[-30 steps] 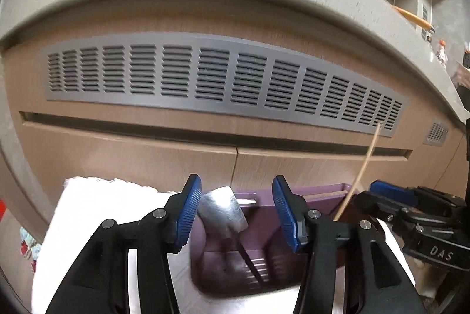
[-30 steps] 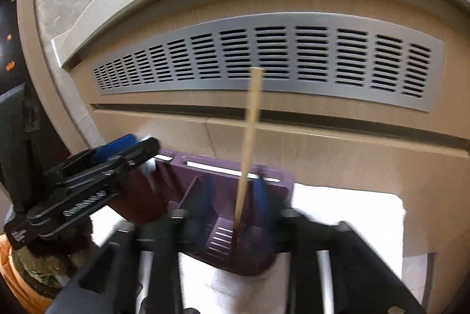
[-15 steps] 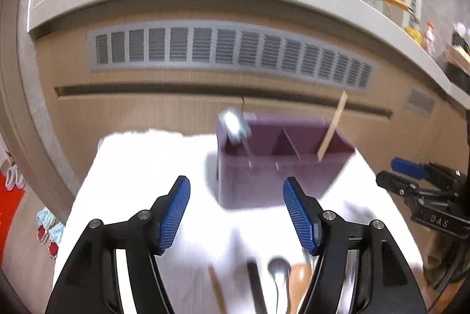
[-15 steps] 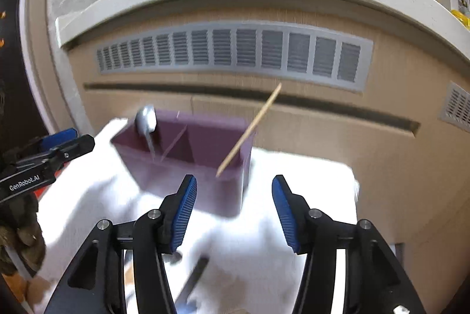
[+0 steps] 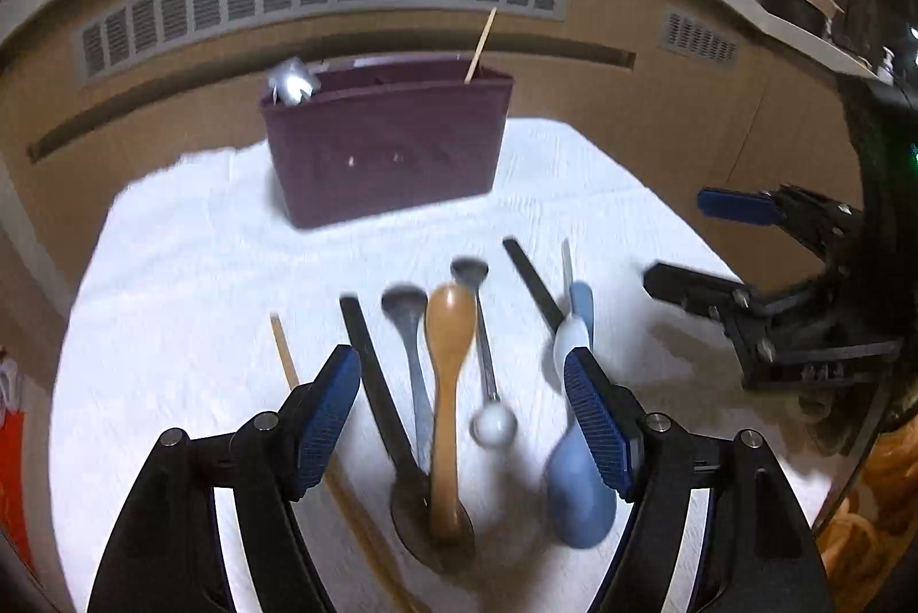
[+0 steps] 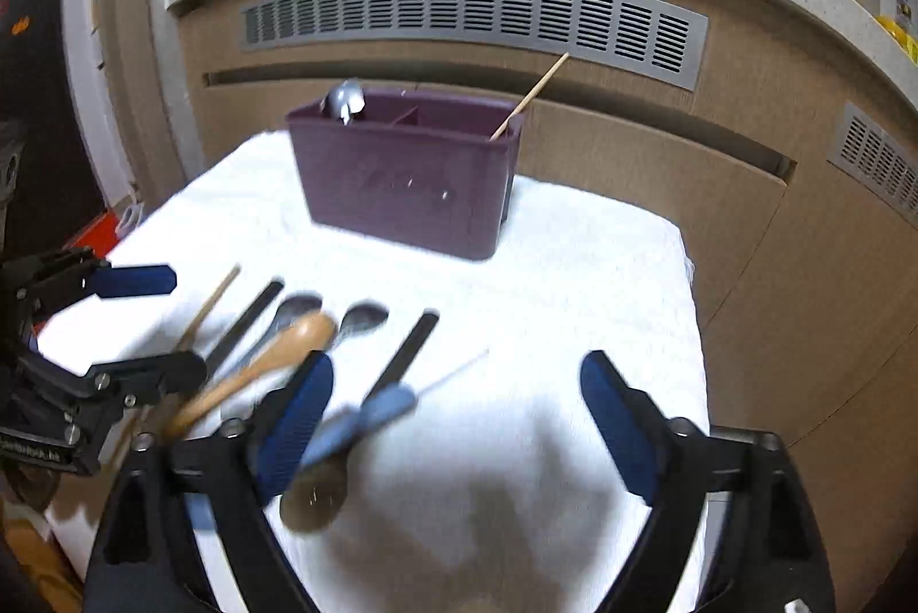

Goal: Organize utensils
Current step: 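Open the right tool to drop the chopstick while the left tool drops the spatula into the caddy, then close the left tool around the wooden spoon handle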

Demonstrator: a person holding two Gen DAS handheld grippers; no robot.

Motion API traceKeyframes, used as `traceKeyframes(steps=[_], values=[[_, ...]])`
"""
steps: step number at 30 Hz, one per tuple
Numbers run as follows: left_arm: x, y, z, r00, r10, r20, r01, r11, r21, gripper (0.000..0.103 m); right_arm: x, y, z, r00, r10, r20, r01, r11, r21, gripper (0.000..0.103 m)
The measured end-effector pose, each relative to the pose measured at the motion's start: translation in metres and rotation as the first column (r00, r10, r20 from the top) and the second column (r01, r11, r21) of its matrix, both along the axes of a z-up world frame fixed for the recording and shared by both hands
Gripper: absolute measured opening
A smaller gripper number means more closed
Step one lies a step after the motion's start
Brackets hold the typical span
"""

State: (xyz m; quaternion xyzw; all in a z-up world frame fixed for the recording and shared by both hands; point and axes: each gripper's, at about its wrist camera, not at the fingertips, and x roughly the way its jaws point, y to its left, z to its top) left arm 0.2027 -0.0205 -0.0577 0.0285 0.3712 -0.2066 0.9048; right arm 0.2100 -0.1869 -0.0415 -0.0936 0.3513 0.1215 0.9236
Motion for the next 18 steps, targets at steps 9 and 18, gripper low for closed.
traceKeyframes(steps=[9, 18], values=[[0.038, -0.011, -0.011, 0.989, -0.082, -0.124, 0.078, 0.996, -0.035, 0.045, -0.013, -0.003, -0.007, 1.0, -0.007, 0.0, 0.007, 1.0, 0.026, 0.089], [0.088, -0.029, -0.021, 0.98, -0.073, -0.185, 0.094, 0.99, 0.105, 0.028, -0.032, -0.018, -0.009, 0.999, -0.031, 0.032, 0.031, 0.999, 0.007, 0.089]])
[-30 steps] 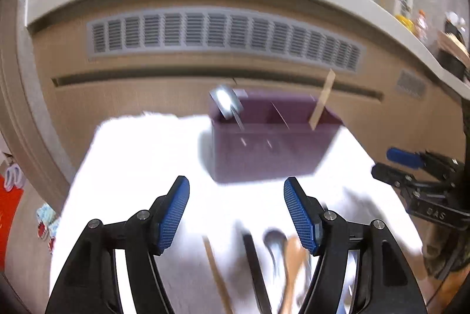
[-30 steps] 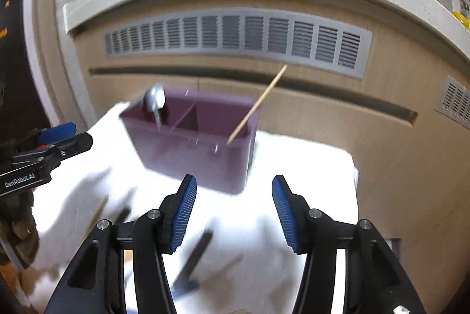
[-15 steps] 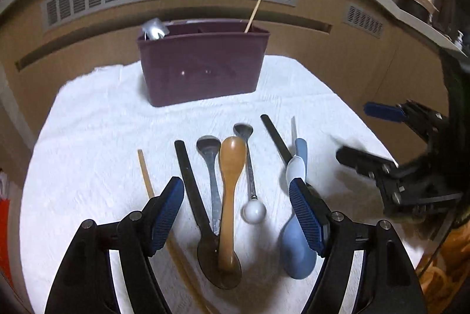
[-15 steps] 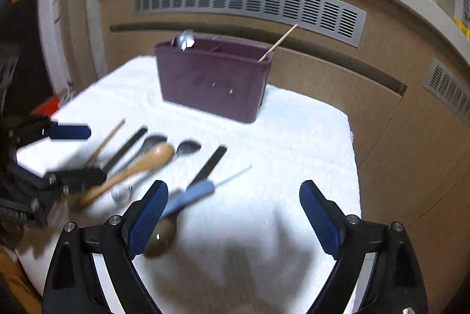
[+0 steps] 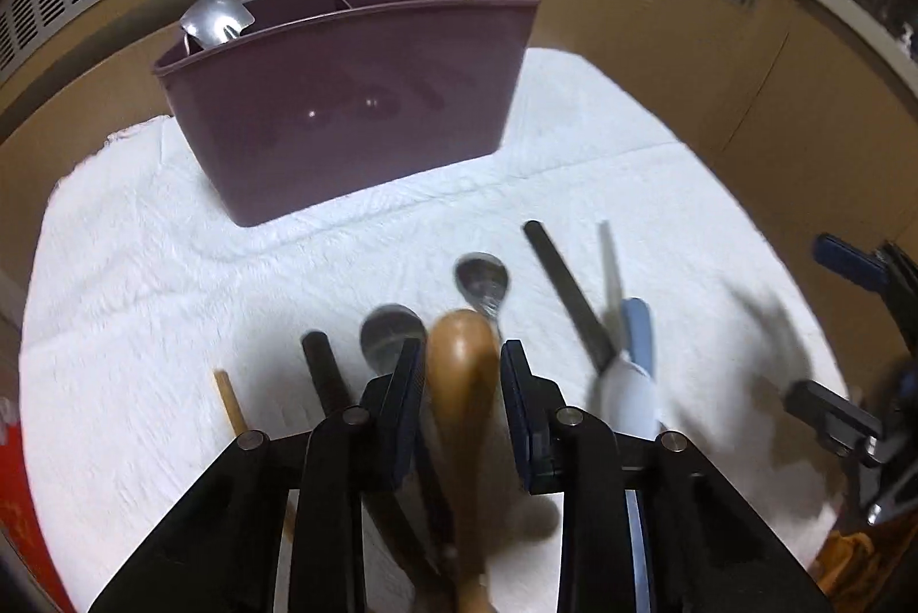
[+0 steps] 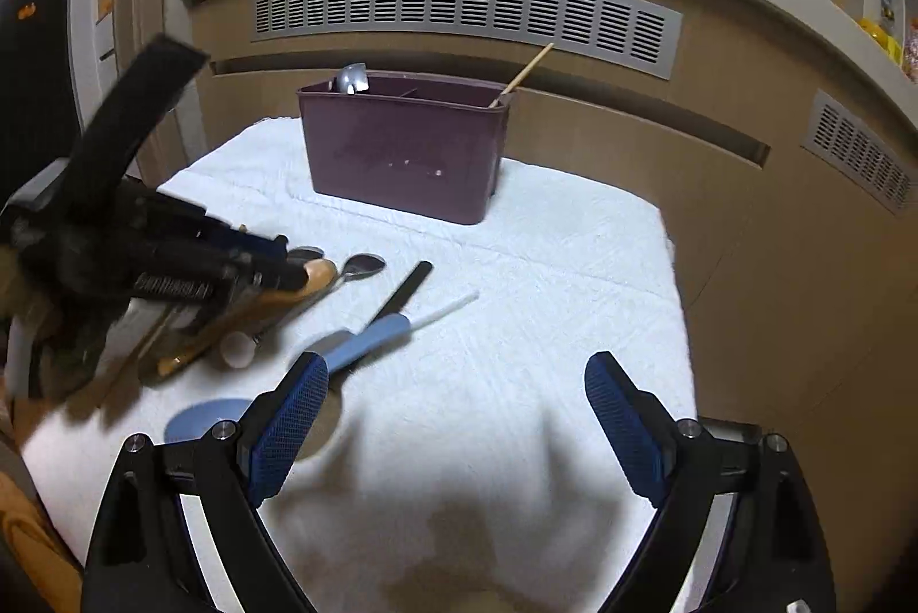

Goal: Organize utensils
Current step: 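Close the left tool around the wooden spoon handle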

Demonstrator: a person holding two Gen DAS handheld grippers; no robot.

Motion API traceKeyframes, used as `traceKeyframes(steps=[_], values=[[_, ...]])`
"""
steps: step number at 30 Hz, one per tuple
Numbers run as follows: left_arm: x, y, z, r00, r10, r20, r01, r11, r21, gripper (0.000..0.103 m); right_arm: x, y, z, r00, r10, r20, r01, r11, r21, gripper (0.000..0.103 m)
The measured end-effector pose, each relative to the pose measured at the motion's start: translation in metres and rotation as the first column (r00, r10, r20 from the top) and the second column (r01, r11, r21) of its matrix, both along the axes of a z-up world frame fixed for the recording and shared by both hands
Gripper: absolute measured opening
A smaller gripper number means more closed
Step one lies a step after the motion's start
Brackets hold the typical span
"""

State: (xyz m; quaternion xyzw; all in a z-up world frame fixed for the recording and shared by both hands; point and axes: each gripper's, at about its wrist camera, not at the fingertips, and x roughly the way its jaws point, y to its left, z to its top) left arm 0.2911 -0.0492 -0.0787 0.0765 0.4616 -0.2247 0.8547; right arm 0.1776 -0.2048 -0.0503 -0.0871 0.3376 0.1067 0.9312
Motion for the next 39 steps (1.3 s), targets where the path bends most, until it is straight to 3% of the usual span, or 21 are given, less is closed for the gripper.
traceKeyframes(steps=[6, 20, 24, 31, 34, 39], values=[[0.003, -0.01, -0.006, 1.0, -0.015, -0.017, 0.016, 0.998, 0.066, 0.028, 0.003, -0.01, -0.014, 0.999, -0.009, -0.04, 0.011, 0.999, 0.048, 0.089], [0.015, -0.021, -0.009, 0.994, -0.057, -0.092, 0.061, 0.997, 0.038, 0.034, 0.006, -0.013, -0.026, 0.997, -0.009, -0.075, 0.014, 0.997, 0.072, 0.089], [0.012, -0.022, -0.011, 0.996, -0.058, -0.06, 0.064, 0.993, 0.103, 0.035, 0.006, -0.012, -0.026, 0.997, -0.01, -0.075, 0.015, 0.998, 0.066, 0.089], [0.015, -0.011, -0.01, 0.995, -0.032, -0.094, 0.035, 0.999, 0.03, 0.037, 0.008, -0.011, -0.027, 0.997, -0.01, -0.077, 0.015, 0.998, 0.062, 0.089], [0.016, -0.011, -0.009, 0.993, -0.044, -0.112, 0.044, 0.999, -0.005, 0.05, 0.007, -0.009, -0.024, 0.997, -0.005, -0.072, 0.01, 0.998, 0.06, 0.089], [0.019, -0.018, -0.008, 0.995, -0.039, -0.095, 0.04, 0.999, 0.016, 0.047, 0.004, -0.001, -0.017, 0.999, 0.004, -0.049, -0.002, 0.999, 0.043, 0.089]])
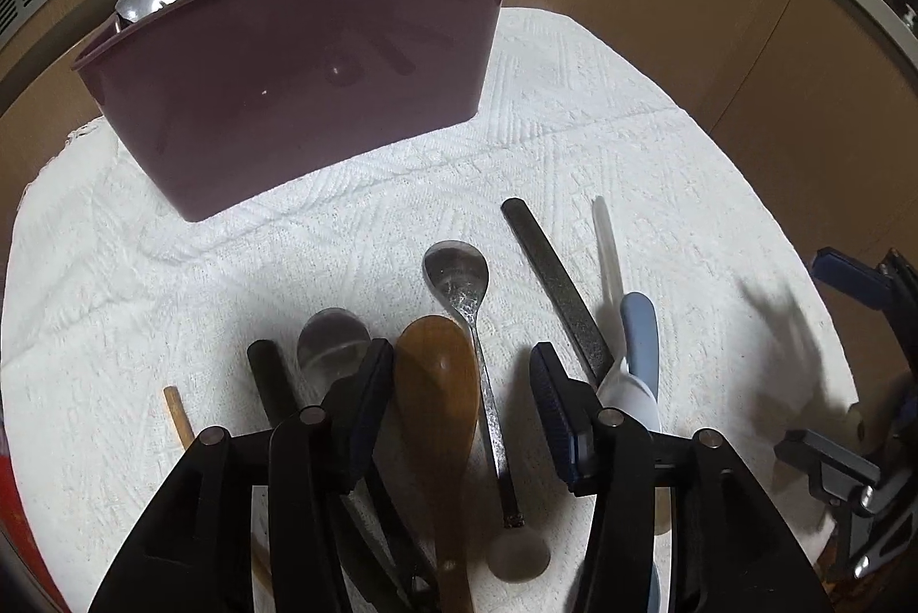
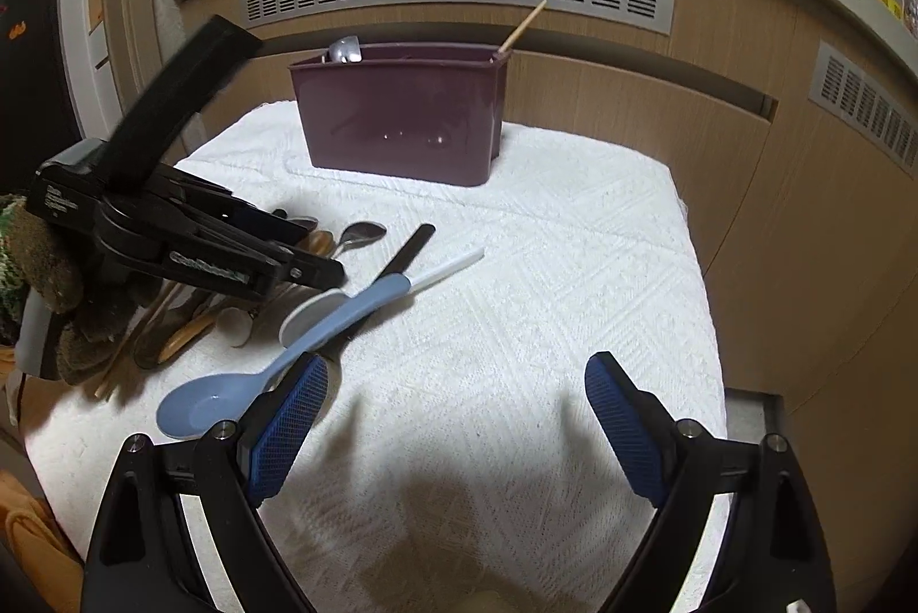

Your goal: Organize utensils

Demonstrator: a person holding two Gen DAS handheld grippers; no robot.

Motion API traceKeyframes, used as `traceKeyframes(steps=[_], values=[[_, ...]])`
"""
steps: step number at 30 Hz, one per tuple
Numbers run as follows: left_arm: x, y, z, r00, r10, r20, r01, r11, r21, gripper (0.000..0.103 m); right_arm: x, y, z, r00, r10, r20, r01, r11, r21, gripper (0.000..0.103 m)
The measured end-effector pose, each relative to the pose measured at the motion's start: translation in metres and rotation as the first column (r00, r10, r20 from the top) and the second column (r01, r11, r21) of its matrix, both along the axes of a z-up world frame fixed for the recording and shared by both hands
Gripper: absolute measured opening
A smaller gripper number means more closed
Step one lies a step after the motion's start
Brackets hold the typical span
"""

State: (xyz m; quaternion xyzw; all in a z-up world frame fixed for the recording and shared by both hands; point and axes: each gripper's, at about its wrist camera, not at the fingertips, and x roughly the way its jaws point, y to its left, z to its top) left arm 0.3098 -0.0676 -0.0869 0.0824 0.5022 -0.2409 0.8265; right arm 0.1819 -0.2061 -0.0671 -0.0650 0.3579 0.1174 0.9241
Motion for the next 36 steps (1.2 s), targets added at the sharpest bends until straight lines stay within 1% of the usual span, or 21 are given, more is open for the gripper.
traceKeyframes(steps=[1, 2, 3, 5, 6, 9, 12, 13, 15, 18, 20, 21, 22, 23, 25, 26, 28, 31, 32, 34, 36], values=[[-0.001, 0.001, 0.0, 1.0, 0.007, 0.008, -0.007, 1.0, 0.006, 0.039, -0.001, 0.001, 0.002, 1.0, 0.002, 0.005, -0.002, 1.0, -0.003, 0.089], [-0.002, 0.003, 0.001, 1.0, 0.019, 0.02, -0.019, 1.0, 0.015, 0.034, -0.003, 0.003, 0.003, 1.0, 0.006, 0.011, -0.006, 1.0, -0.007, 0.089], [-0.003, 0.006, 0.001, 0.999, 0.03, 0.019, -0.03, 1.0, 0.005, 0.029, -0.005, 0.004, 0.006, 1.0, 0.009, 0.019, -0.008, 1.0, -0.013, 0.089], [-0.01, 0.017, 0.004, 0.998, 0.061, 0.013, -0.06, 0.998, -0.03, 0.029, -0.007, 0.005, 0.008, 1.0, 0.01, 0.029, -0.009, 1.0, -0.022, 0.089], [-0.015, 0.021, 0.007, 0.997, 0.073, 0.022, -0.072, 0.997, -0.042, 0.029, -0.008, 0.005, 0.01, 0.999, 0.009, 0.033, -0.009, 1.0, -0.026, 0.089], [-0.036, 0.036, 0.022, 0.986, 0.123, 0.111, -0.117, 0.991, -0.061, 0.029, -0.007, 0.008, 0.015, 0.999, 0.013, 0.04, -0.011, 0.999, -0.037, 0.089], [-0.06, 0.055, 0.042, 0.963, 0.189, 0.192, -0.169, 0.979, -0.115, 0.029, -0.003, 0.015, 0.023, 0.999, 0.03, 0.038, -0.029, 0.999, -0.028, 0.089], [-0.067, 0.064, 0.049, 0.949, 0.22, 0.224, -0.194, 0.972, -0.131, 0.029, -0.001, 0.018, 0.025, 0.999, 0.034, 0.035, -0.034, 0.999, -0.023, 0.089], [-0.082, 0.084, 0.061, 0.912, 0.296, 0.283, -0.259, 0.952, -0.161, 0.029, 0.007, 0.028, 0.03, 0.998, 0.054, 0.026, -0.054, 0.999, -0.006, 0.089], [-0.092, 0.112, 0.072, 0.865, 0.39, 0.315, -0.332, 0.916, -0.224, 0.028, 0.023, 0.045, 0.032, 0.998, 0.063, 0.014, -0.063, 0.998, -0.01, 0.089], [-0.104, 0.128, 0.081, 0.832, 0.436, 0.344, -0.357, 0.894, -0.269, 0.025, 0.038, 0.06, 0.031, 0.998, 0.06, -0.005, -0.06, 0.998, -0.018, 0.088], [-0.108, 0.135, 0.086, 0.82, 0.448, 0.356, -0.362, 0.888, -0.284, 0.017, 0.046, 0.065, 0.029, 0.999, 0.051, -0.017, -0.052, 0.998, -0.02, 0.085], [-0.113, 0.142, 0.089, 0.807, 0.462, 0.367, -0.366, 0.88, -0.302, 0.013, 0.055, 0.07, 0.026, 0.998, 0.039, -0.039, -0.04, 0.999, -0.017, 0.075], [-0.117, 0.149, 0.091, 0.8, 0.471, 0.371, -0.366, 0.873, -0.322, 0.013, 0.062, 0.073, 0.024, 0.997, 0.034, -0.064, -0.035, 0.999, -0.011, 0.061], [-0.123, 0.163, 0.096, 0.789, 0.487, 0.374, -0.364, 0.861, -0.354, 0.013, 0.086, 0.08, 0.012, 0.987, 0.027, -0.158, -0.023, 0.999, 0.025, 0.05], [-0.123, 0.167, 0.096, 0.786, 0.493, 0.373, -0.366, 0.858, -0.361, 0.013, 0.095, 0.082, 0.005, 0.98, 0.017, -0.196, -0.01, 0.999, 0.04, 0.05], [-0.125, 0.178, 0.095, 0.783, 0.506, 0.361, -0.371, 0.846, -0.382, 0.012, 0.108, 0.088, -0.006, 0.973, -0.004, -0.232, 0.011, 0.999, 0.031, 0.05], [-0.125, 0.188, 0.09, 0.785, 0.521, 0.335, -0.382, 0.833, -0.4, 0.012, 0.119, 0.099, -0.018, 0.971, -0.021, -0.239, 0.017, 1.0, -0.017, 0.05], [-0.125, 0.191, 0.088, 0.789, 0.52, 0.326, -0.382, 0.832, -0.402, 0.012, 0.122, 0.103, -0.021, 0.97, -0.024, -0.24, 0.017, 0.999, -0.032, 0.05], [-0.125, 0.193, 0.086, 0.789, 0.526, 0.318, -0.388, 0.828, -0.406, 0.012, 0.128, 0.109, -0.026, 0.969, -0.039, -0.242, 0.024, 0.998, -0.062, 0.05], [-0.124, 0.195, 0.083, 0.789, 0.529, 0.313, -0.394, 0.826, -0.403, 0.012, 0.135, 0.111, -0.032, 0.964, -0.054, -0.259, 0.034, 0.996, -0.082, 0.046]])
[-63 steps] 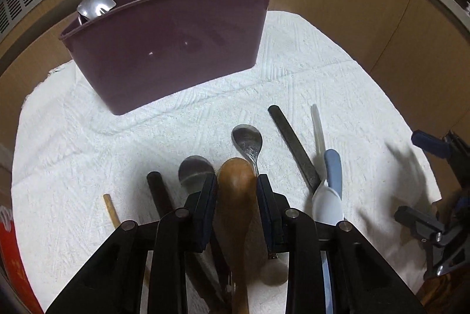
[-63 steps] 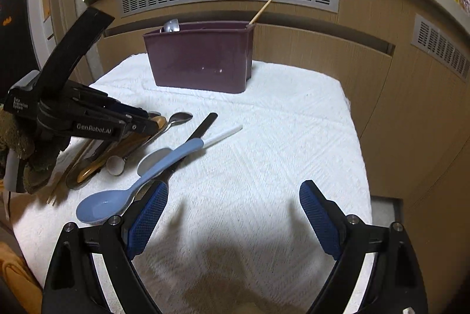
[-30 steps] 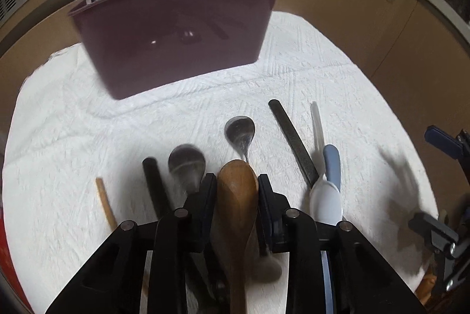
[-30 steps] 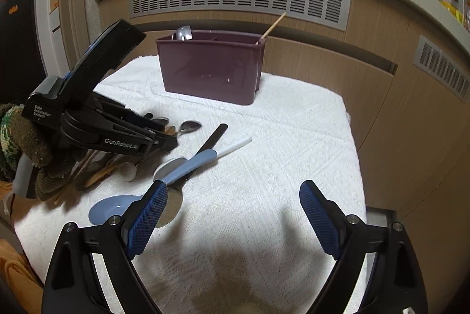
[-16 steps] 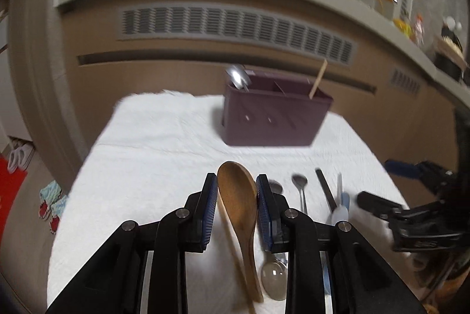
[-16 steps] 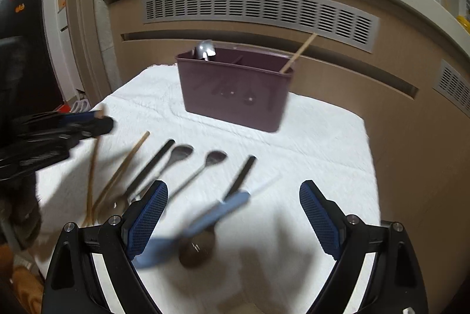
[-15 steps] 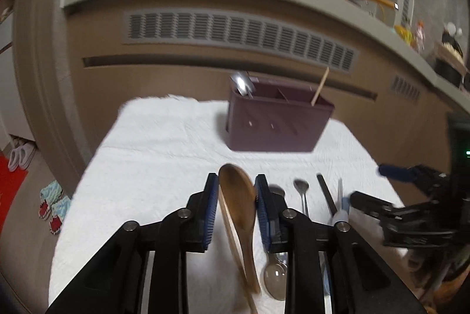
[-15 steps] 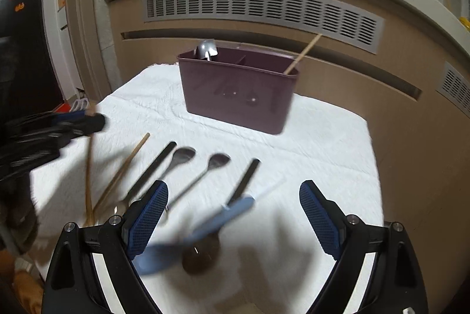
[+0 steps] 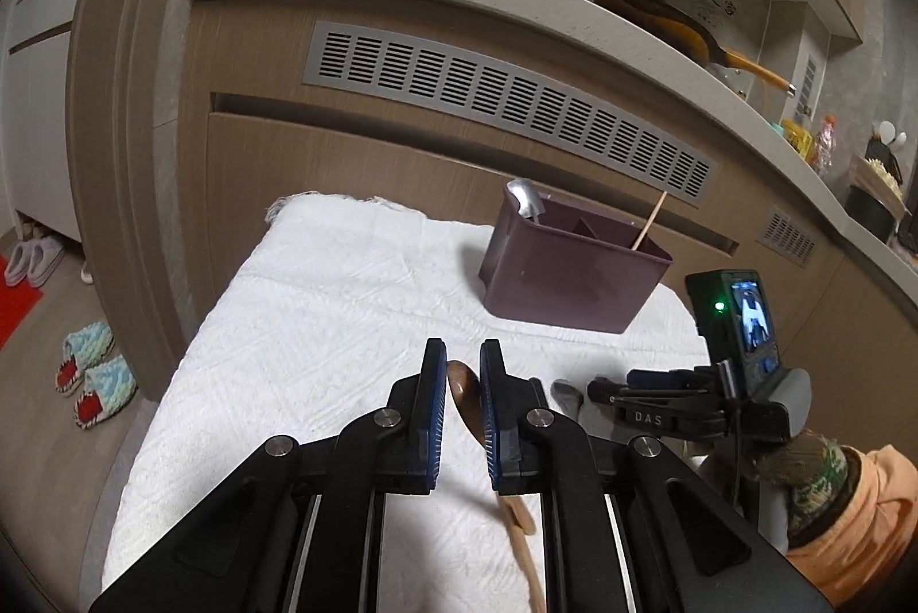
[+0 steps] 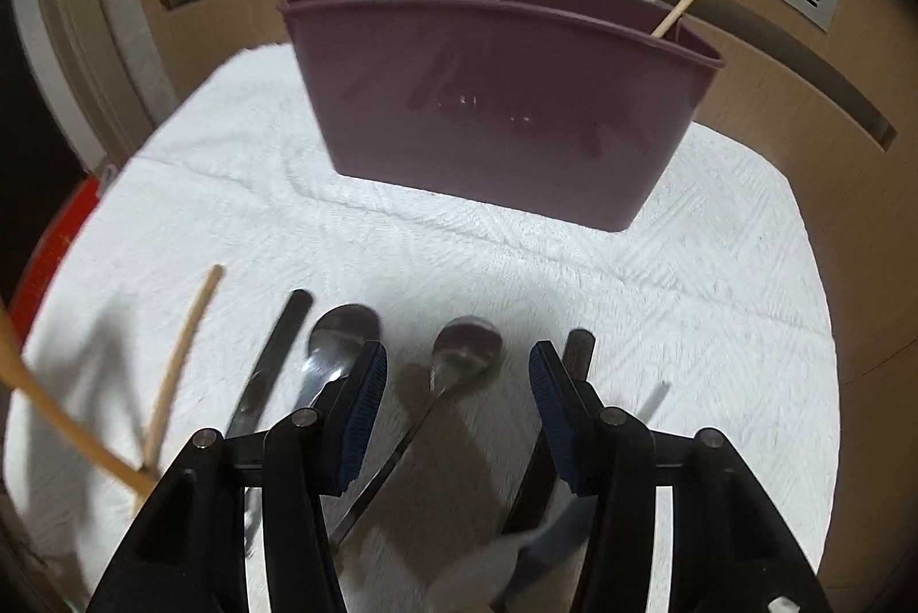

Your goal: Organize utensils

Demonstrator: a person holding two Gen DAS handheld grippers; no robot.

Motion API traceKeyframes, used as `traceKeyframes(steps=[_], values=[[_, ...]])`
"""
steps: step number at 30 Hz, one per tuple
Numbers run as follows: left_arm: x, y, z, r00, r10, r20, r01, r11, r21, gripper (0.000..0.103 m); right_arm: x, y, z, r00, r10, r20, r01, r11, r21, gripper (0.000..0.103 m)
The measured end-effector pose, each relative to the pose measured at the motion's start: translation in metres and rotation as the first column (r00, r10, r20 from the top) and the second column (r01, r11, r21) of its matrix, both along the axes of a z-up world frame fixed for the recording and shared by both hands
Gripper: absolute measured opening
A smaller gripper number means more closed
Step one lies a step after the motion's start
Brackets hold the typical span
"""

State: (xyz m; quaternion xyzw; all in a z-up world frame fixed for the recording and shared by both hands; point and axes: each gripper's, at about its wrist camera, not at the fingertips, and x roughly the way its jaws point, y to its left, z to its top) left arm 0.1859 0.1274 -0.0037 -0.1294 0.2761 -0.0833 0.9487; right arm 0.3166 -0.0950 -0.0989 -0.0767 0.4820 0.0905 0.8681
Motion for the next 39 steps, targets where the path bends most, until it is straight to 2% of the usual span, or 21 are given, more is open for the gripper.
traceKeyframes(steps=[4, 6, 7, 14, 19, 21, 24, 27, 28, 33, 39], values=[[0.004, 0.007, -0.006, 0.999, 0.02, -0.041, -0.02, 1.0, 0.0, 0.014, 0.005, 0.0, -0.006, 1.0, -0.003, -0.025, 0.003, 1.0, 0.011, 0.043], [0.008, 0.013, -0.014, 0.996, 0.03, -0.085, -0.031, 1.0, -0.006, 0.015, 0.001, 0.001, -0.004, 0.999, 0.027, -0.026, -0.027, 1.0, 0.011, 0.033], [0.009, 0.015, -0.018, 0.994, 0.035, -0.102, -0.036, 0.999, -0.011, 0.015, 0.0, 0.002, -0.004, 0.999, 0.041, -0.027, -0.04, 0.999, 0.012, 0.022], [0.016, 0.033, -0.039, 0.968, 0.089, -0.233, -0.097, 0.995, -0.022, 0.02, -0.019, -0.008, 0.005, 0.997, 0.076, -0.004, -0.075, 0.996, 0.048, 0.008], [0.015, 0.046, -0.049, 0.931, 0.143, -0.336, -0.158, 0.987, -0.02, 0.044, -0.031, -0.021, 0.017, 0.995, 0.098, 0.03, -0.1, 0.992, 0.076, 0.008], [0.013, 0.045, -0.054, 0.908, 0.129, -0.399, -0.156, 0.987, -0.034, 0.046, -0.034, -0.026, 0.021, 0.994, 0.103, 0.043, -0.107, 0.991, 0.083, 0.008], [0.01, 0.034, -0.064, 0.872, 0.062, -0.486, -0.121, 0.989, -0.09, 0.049, -0.039, -0.032, 0.025, 0.993, 0.108, 0.055, -0.113, 0.989, 0.091, 0.008], [0.013, 0.023, -0.075, 0.837, 0.014, -0.548, -0.116, 0.982, -0.151, 0.05, -0.046, -0.035, 0.027, 0.99, 0.119, 0.073, -0.126, 0.988, 0.087, 0.008], [0.016, 0.02, -0.078, 0.829, 0.02, -0.559, -0.125, 0.981, -0.149, 0.05, -0.048, -0.033, 0.027, 0.989, 0.126, 0.082, -0.133, 0.988, 0.084, 0.008], [0.03, 0.008, -0.079, 0.833, 0.117, -0.541, -0.182, 0.981, -0.068, 0.054, -0.061, -0.037, 0.03, 0.983, 0.149, 0.108, -0.159, 0.983, 0.09, 0.008], [0.053, -0.014, -0.084, 0.848, 0.226, -0.478, -0.192, 0.974, 0.121, 0.056, -0.069, -0.043, 0.031, 0.977, 0.162, 0.138, -0.174, 0.981, 0.081, 0.008]])
